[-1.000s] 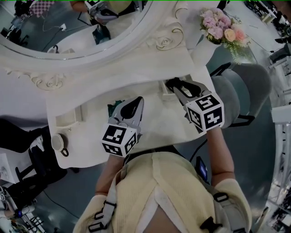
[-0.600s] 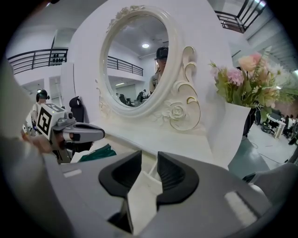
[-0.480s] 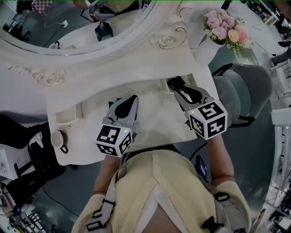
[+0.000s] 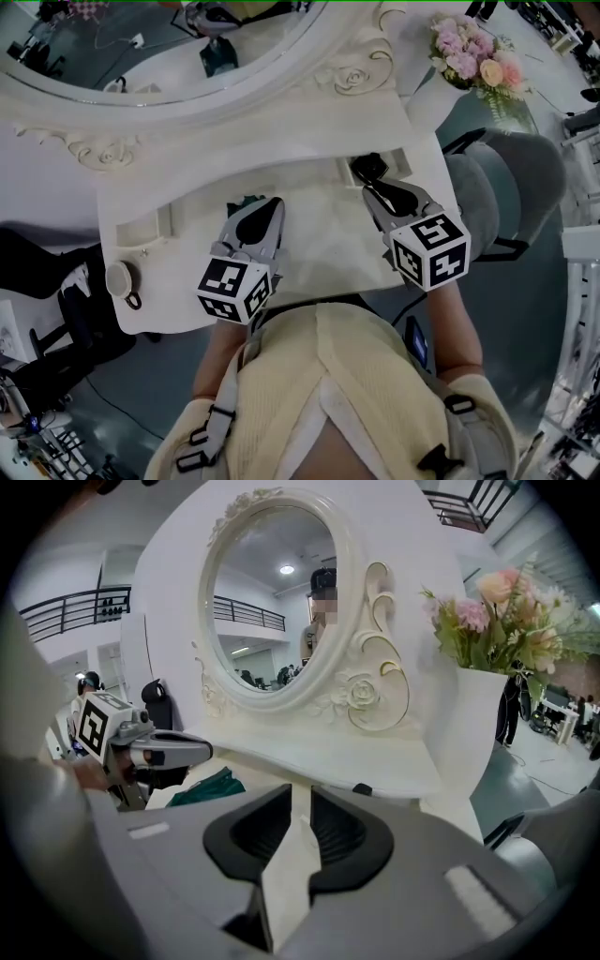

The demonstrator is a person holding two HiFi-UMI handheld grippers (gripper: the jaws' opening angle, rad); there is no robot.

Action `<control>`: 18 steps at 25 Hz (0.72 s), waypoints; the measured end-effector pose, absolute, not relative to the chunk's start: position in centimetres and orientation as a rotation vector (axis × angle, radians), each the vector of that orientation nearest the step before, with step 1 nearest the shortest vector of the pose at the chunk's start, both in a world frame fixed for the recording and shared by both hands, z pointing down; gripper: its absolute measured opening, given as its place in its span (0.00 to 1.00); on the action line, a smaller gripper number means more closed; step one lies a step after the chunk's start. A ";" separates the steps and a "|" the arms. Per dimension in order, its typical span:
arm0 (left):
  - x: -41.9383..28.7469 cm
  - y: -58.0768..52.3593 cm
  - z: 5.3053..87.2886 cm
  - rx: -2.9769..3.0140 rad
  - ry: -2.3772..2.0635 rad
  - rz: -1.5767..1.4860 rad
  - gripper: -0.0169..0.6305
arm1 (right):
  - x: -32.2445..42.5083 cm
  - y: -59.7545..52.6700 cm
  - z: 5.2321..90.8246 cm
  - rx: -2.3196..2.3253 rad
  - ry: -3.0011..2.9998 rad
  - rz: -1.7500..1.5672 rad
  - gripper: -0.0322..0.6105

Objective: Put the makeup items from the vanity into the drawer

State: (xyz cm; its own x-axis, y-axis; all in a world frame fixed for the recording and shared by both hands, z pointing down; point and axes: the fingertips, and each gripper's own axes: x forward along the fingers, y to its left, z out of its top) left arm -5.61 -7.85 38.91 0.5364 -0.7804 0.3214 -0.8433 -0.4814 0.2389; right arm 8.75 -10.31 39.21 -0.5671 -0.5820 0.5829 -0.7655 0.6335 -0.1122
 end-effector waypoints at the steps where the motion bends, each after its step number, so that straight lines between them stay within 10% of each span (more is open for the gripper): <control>1: -5.7 -7.8 39.0 2.410 -1.336 0.241 0.03 | 8.7 -10.2 39.3 1.052 -2.354 0.490 0.15; 18: -7.7 -7.1 39.5 2.368 -1.380 0.252 0.03 | 6.9 -9.3 39.8 0.989 -2.380 0.447 0.05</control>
